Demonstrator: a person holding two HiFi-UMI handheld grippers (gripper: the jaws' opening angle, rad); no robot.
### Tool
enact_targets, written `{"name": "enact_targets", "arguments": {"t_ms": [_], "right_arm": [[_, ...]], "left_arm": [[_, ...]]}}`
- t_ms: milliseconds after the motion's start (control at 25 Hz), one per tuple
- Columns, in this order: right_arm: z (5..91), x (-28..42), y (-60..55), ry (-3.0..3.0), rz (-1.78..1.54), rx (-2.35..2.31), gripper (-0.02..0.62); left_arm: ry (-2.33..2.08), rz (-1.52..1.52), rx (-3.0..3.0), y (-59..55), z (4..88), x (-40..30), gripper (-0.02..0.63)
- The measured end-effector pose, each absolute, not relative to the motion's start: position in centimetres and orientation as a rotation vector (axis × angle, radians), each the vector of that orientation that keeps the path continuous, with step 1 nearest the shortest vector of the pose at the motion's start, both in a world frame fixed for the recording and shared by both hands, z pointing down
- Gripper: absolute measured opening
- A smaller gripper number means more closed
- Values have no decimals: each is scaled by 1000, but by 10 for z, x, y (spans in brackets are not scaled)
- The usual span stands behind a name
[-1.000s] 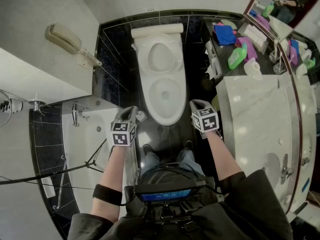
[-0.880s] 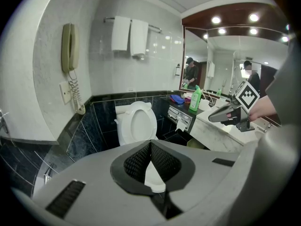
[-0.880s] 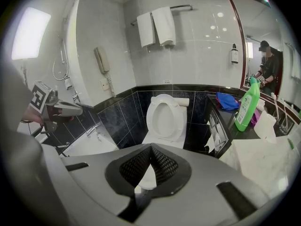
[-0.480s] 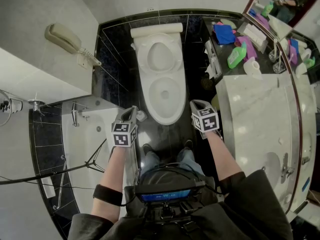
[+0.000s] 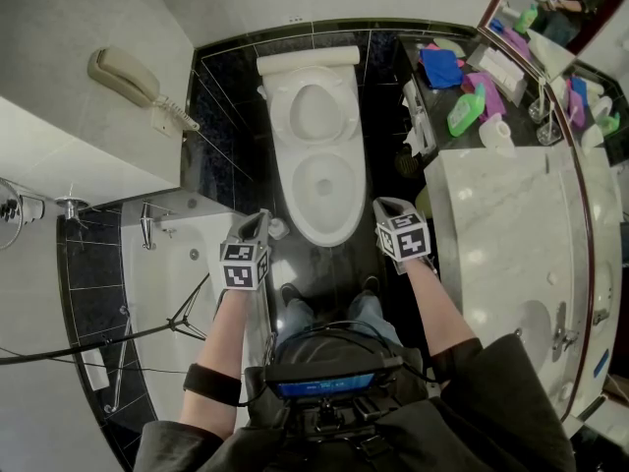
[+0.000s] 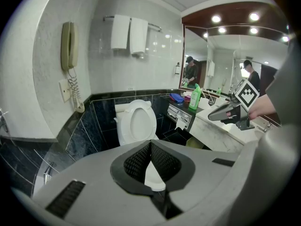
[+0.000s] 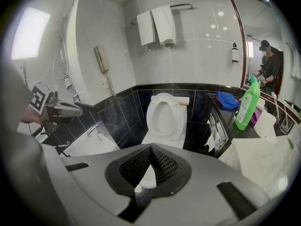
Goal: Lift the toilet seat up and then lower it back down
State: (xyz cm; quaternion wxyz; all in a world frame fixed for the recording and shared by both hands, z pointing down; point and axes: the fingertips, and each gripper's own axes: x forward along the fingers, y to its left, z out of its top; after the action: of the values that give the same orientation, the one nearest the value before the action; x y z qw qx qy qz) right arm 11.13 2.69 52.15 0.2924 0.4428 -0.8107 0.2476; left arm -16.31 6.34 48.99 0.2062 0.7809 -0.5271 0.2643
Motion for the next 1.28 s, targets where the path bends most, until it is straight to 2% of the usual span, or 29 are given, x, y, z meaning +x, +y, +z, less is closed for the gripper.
{"name": "enact_targets", "arguments": {"t_ms": [1280], "right_arm": [[531,111,19,-2148,670,1167,9]], "left_arm": [[-1452,743,2154,58,501,-164,6]]}}
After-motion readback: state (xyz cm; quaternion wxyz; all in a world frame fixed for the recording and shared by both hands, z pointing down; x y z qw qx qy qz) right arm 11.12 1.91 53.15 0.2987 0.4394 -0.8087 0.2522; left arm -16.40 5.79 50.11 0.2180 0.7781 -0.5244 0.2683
